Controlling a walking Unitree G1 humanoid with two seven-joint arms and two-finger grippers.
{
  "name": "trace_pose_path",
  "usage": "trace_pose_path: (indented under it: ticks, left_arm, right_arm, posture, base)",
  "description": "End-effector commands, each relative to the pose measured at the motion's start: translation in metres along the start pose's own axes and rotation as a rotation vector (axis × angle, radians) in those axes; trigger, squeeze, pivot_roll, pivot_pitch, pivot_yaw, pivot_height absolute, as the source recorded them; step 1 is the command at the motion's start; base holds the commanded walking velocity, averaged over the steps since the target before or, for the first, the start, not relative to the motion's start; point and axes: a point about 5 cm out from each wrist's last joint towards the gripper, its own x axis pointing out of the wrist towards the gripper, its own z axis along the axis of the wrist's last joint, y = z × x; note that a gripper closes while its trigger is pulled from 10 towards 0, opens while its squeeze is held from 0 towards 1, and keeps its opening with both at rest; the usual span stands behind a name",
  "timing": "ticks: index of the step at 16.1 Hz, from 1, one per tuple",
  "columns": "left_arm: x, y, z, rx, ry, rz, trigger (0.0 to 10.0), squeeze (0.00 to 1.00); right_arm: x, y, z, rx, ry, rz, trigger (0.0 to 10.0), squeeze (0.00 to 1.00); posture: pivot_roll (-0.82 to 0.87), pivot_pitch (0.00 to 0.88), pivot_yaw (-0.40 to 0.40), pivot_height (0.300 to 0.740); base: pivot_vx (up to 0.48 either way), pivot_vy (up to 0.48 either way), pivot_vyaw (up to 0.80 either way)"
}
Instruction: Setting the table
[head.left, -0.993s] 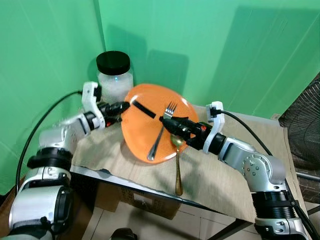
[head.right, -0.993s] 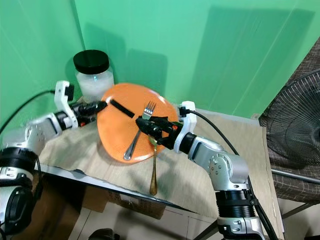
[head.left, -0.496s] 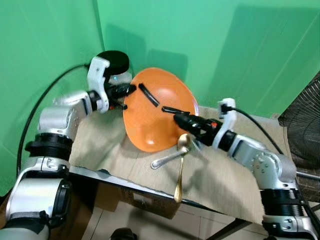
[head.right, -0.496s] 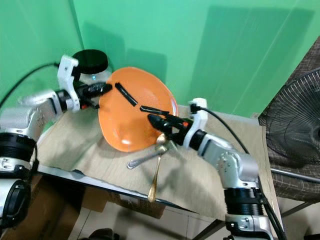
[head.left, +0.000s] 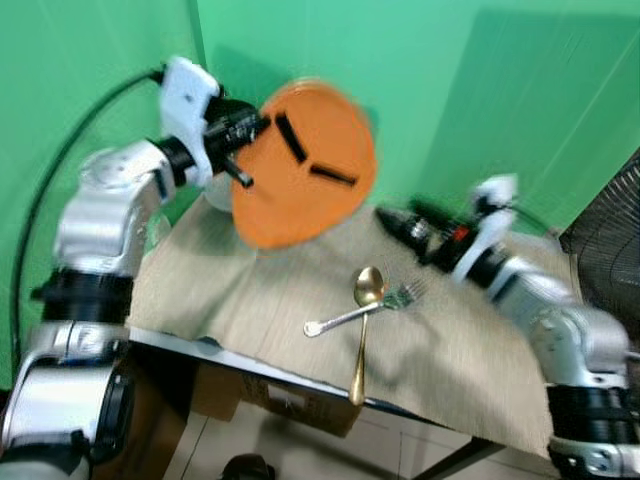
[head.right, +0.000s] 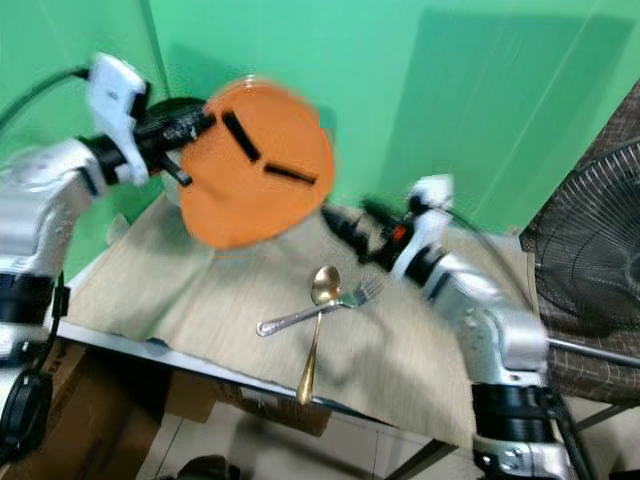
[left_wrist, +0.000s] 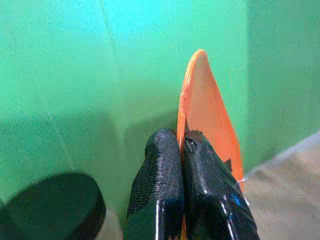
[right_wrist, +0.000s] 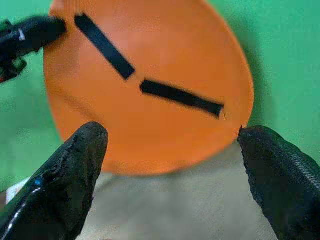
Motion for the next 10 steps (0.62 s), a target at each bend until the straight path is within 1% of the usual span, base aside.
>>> trace_pose_path:
  ticks: [1,2,3,4,5,6,7,8,9,10]
  left_arm:
    - [-0.005,0.000,0.018,0.029,-0.096,0.021,0.0,0.00]
    - [-0.009,0.000,0.021,0.005,-0.130,0.044,0.0,0.00]
    - [-0.012,-0.001,0.023,-0.014,-0.148,0.052,0.0,0.00]
    - [-0.017,-0.002,0.025,-0.056,-0.184,0.065,0.0,0.00]
    - [-0.020,-0.003,0.026,-0.095,-0.212,0.075,0.0,0.00]
    - [-0.027,-0.002,0.026,-0.153,-0.251,0.103,0.0,0.00]
    - [-0.032,-0.001,0.025,-0.180,-0.272,0.127,0.0,0.00]
    - [-0.042,0.001,0.023,-0.247,-0.327,0.163,0.0,0.00]
    - [-0.045,0.001,0.023,-0.266,-0.339,0.168,0.0,0.00]
    - [-0.050,0.001,0.022,-0.371,-0.401,0.173,0.0,0.00]
  right_arm:
    - [-0.004,0.002,0.001,0.009,-0.032,-0.004,10.0,0.00]
    - [-0.003,-0.001,0.000,0.052,-0.064,-0.039,10.0,0.00]
    - [-0.002,-0.004,0.001,0.088,-0.093,-0.053,10.0,0.15]
    - [-0.002,-0.007,0.004,0.155,-0.154,-0.055,10.0,1.00]
    - [-0.002,-0.006,0.007,0.199,-0.196,-0.039,10.0,1.00]
    - [-0.002,-0.005,0.010,0.248,-0.236,-0.013,10.0,1.00]
    - [-0.003,-0.005,0.010,0.278,-0.247,0.000,10.0,1.00]
    - [-0.008,-0.006,0.009,0.382,-0.263,0.055,10.0,1.00]
    - [-0.008,-0.006,0.009,0.402,-0.264,0.066,10.0,1.00]
    - [-0.006,-0.003,0.004,0.458,-0.232,0.114,10.0,1.00]
  posture:
    - [0.17,0.000,-0.043,0.740]
    - [0.17,0.000,-0.047,0.740]
    - [0.17,0.000,-0.045,0.740]
    - [0.18,0.000,-0.047,0.740]
    - [0.18,0.000,-0.047,0.740]
    - [0.18,0.000,-0.048,0.740]
    - [0.17,0.000,-0.054,0.740]
    - [0.17,0.000,-0.058,0.740]
    - [0.17,0.000,-0.058,0.740]
    - [0.18,0.000,-0.065,0.740]
  base:
    - [0.000,0.000,0.00]
    - [0.000,0.000,0.00]
    - [0.000,0.000,0.00]
    - [0.000,0.000,0.00]
    - [0.000,0.000,0.00]
    - [0.000,0.000,0.00]
    - [0.000,0.000,0.00]
    - [0.000,0.000,0.00]
    - [0.000,0.000,0.00]
    - [0.000,0.000,0.00]
